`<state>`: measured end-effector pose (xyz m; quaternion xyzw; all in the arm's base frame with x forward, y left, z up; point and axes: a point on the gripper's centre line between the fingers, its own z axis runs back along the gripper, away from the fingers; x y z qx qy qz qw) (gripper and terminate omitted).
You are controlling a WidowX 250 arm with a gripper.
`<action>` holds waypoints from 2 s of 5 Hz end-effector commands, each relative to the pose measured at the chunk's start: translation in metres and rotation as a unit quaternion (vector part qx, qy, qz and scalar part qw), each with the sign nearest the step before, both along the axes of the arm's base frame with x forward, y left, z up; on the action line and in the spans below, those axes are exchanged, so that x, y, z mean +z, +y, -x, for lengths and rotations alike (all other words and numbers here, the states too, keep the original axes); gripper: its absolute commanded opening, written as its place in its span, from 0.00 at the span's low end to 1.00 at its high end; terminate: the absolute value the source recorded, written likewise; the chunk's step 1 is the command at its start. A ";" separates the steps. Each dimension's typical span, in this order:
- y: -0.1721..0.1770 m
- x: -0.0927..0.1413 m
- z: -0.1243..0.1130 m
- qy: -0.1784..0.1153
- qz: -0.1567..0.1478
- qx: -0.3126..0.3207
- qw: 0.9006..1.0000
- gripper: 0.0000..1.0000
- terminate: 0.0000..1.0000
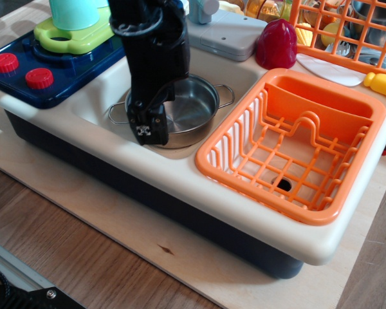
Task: Put pan from sink into drying rack
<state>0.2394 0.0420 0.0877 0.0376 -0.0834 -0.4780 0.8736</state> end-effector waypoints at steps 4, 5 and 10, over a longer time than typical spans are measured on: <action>0.026 -0.039 -0.006 -0.027 0.048 -0.012 0.998 1.00 0.00; 0.027 -0.038 -0.010 -0.014 0.057 -0.008 0.998 0.00 0.00; -0.064 0.073 0.004 0.025 -0.027 0.100 0.994 0.00 0.00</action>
